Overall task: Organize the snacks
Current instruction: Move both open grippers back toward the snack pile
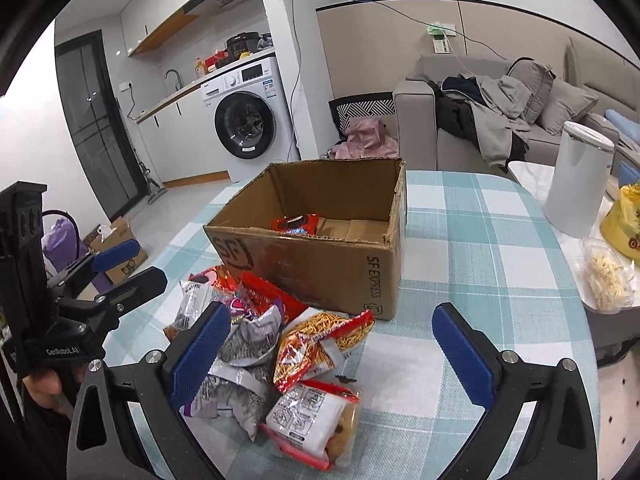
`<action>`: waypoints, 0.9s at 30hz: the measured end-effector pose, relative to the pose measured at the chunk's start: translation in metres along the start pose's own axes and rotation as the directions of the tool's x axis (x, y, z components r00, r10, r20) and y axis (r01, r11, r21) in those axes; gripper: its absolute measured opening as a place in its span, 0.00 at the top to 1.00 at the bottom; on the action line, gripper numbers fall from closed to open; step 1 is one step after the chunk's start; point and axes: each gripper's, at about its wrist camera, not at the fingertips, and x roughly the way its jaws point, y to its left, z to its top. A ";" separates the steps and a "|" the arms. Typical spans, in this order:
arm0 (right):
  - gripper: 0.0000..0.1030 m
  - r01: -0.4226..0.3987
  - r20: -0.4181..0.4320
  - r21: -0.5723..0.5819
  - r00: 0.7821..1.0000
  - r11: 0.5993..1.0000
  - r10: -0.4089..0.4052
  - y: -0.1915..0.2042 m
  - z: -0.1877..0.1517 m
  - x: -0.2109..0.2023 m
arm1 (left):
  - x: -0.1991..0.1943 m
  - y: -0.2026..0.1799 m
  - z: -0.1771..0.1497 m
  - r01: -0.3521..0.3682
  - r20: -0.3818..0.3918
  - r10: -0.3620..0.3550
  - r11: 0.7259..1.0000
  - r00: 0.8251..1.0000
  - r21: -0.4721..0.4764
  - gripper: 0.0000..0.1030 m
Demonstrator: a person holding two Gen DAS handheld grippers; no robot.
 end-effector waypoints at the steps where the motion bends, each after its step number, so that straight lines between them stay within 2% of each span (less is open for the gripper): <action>1: 0.00 -0.005 -0.004 -0.001 1.000 1.000 0.005 0.001 -0.002 -0.001 | -0.002 0.000 -0.002 0.001 -0.001 -0.001 1.000 1.000 0.000 0.01; 16: 0.00 0.005 -0.030 -0.004 1.000 1.000 -0.005 0.006 -0.017 0.002 | -0.015 0.001 -0.033 0.007 -0.033 -0.006 1.000 0.999 0.025 0.01; 27: 0.00 -0.001 -0.106 0.017 0.994 1.000 0.003 0.001 -0.046 0.019 | -0.002 -0.003 -0.047 0.007 -0.070 -0.003 0.999 0.998 0.046 0.01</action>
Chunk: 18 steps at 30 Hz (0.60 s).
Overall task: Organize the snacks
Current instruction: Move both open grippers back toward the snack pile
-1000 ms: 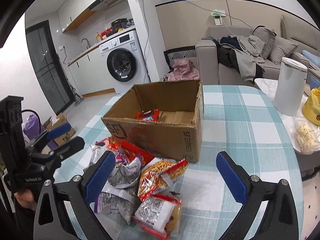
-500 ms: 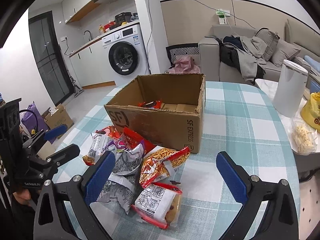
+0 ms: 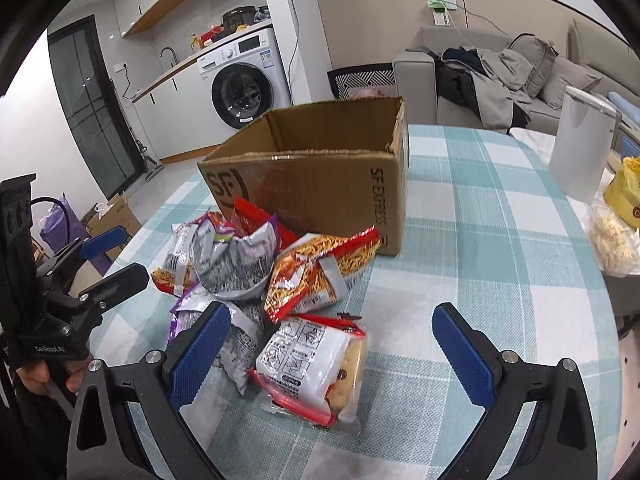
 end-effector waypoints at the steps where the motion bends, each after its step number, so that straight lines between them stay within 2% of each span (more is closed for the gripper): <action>1: 0.00 -0.003 -0.009 0.003 1.000 1.000 0.003 0.000 -0.002 0.003 | 0.001 0.001 -0.001 -0.001 -0.002 0.001 1.000 1.000 0.001 0.01; 7: 0.00 -0.002 -0.056 -0.007 0.998 1.000 0.002 0.003 -0.014 0.018 | 0.009 0.005 -0.006 -0.016 -0.019 0.016 1.000 1.000 -0.008 0.01; 18: 0.00 0.011 -0.108 0.001 0.994 1.000 -0.010 0.000 -0.027 0.030 | 0.015 0.001 -0.017 0.029 -0.061 -0.030 0.999 0.998 -0.021 0.01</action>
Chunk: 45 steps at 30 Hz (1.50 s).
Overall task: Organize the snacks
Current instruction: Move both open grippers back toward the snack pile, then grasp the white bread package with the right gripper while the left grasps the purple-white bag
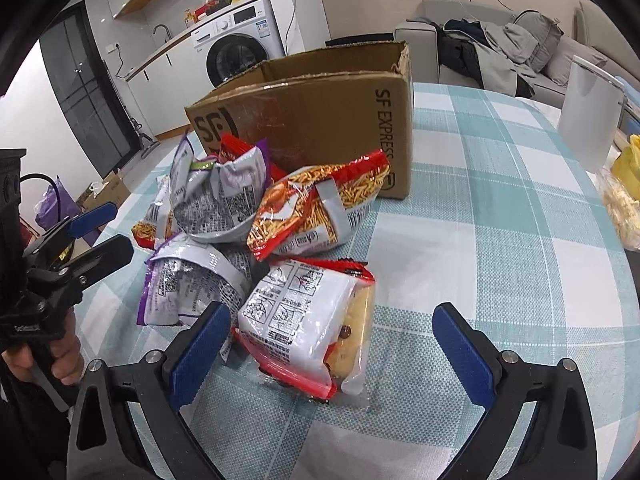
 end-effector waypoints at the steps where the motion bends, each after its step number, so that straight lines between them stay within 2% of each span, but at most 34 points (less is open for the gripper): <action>1: 0.00 -0.001 -0.007 -0.002 1.000 1.000 0.001 0.000 0.000 0.002 | 0.000 -0.003 -0.001 0.003 0.001 -0.003 1.000 1.000 0.004 0.01; 8: 0.00 0.014 -0.034 -0.012 0.999 1.000 -0.014 -0.002 -0.002 0.007 | 0.006 -0.021 -0.007 0.003 -0.022 -0.002 0.998 1.000 0.057 0.01; 18: 0.00 0.020 -0.025 0.013 0.999 1.000 -0.020 -0.015 -0.004 0.001 | 0.015 -0.031 -0.013 0.026 -0.058 -0.022 0.998 0.998 0.064 0.01; 28: 0.03 -0.019 -0.012 -0.005 1.000 1.000 0.019 -0.007 -0.006 0.000 | 0.027 -0.042 -0.016 0.025 -0.083 -0.019 0.997 0.996 0.072 0.01; 32: 0.07 -0.035 0.000 -0.021 0.999 0.999 0.035 -0.001 -0.006 -0.003 | 0.027 -0.044 -0.016 0.065 -0.089 -0.059 0.996 0.994 0.066 0.05; 43: 0.23 -0.044 0.015 -0.060 0.999 0.997 0.045 0.010 -0.008 -0.006 | 0.034 -0.049 -0.016 0.080 -0.104 -0.071 0.994 0.992 0.081 0.16; 45: 0.25 -0.047 0.019 -0.066 0.999 0.997 0.048 0.011 -0.008 -0.006 | 0.036 -0.050 -0.015 0.092 -0.108 -0.084 0.993 0.991 0.076 0.24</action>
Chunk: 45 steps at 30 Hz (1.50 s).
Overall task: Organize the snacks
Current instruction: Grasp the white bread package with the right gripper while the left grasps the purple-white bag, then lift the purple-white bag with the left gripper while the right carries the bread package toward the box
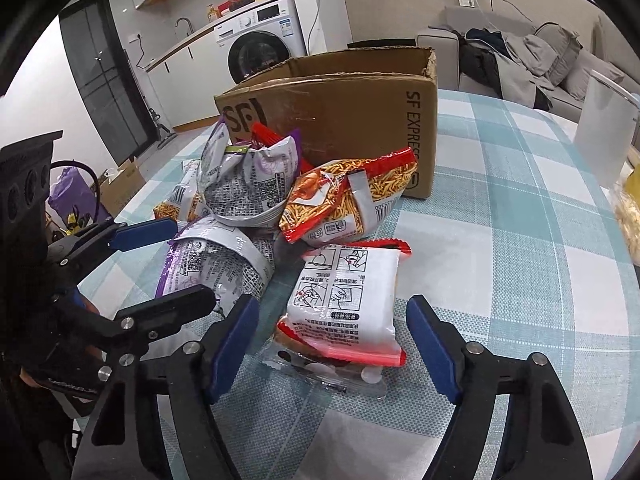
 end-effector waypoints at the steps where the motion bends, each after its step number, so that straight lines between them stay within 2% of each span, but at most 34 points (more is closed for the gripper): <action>1: 0.27 -0.003 0.002 -0.003 1.000 1.000 0.003 0.001 0.000 0.000 | 0.001 0.001 0.000 0.011 -0.006 -0.011 1.000 1.000 -0.007 0.26; 4: 0.33 -0.008 0.003 -0.019 1.000 1.000 0.008 0.004 -0.001 -0.002 | 0.004 0.001 0.000 0.036 -0.021 -0.036 0.999 0.999 -0.019 0.35; 6: 0.37 -0.007 0.006 -0.026 1.000 1.000 0.007 0.005 0.000 -0.002 | 0.006 0.001 0.000 0.047 -0.023 -0.047 0.999 0.999 -0.016 0.46; 11: 0.37 -0.012 0.010 -0.031 1.000 0.999 0.012 0.005 0.000 -0.003 | 0.006 -0.001 -0.001 0.058 -0.020 -0.058 0.998 0.998 -0.018 0.67; 17: 0.37 -0.013 0.021 -0.033 1.000 0.999 0.014 0.005 -0.001 -0.007 | 0.003 0.002 -0.002 0.068 0.000 -0.068 0.997 0.998 -0.023 0.76; 20: 0.39 -0.011 0.022 -0.036 1.000 0.999 0.012 0.005 -0.002 -0.008 | 0.000 0.003 -0.004 0.073 0.005 -0.072 0.997 0.997 -0.020 0.76; 24: 0.52 -0.002 0.027 -0.043 1.000 0.999 0.003 0.007 -0.001 -0.010 | -0.005 0.005 -0.007 0.076 0.012 -0.076 0.997 0.997 -0.014 0.77; 27: 0.55 -0.001 0.034 -0.050 0.999 0.999 0.002 0.008 -0.001 -0.011 | -0.007 0.004 -0.007 0.077 0.017 -0.077 0.997 0.997 -0.008 0.78; 45: 0.57 -0.051 0.102 -0.068 0.993 0.996 0.058 0.013 0.004 -0.031 | -0.037 0.004 -0.006 0.100 0.082 -0.101 0.995 0.992 0.013 0.80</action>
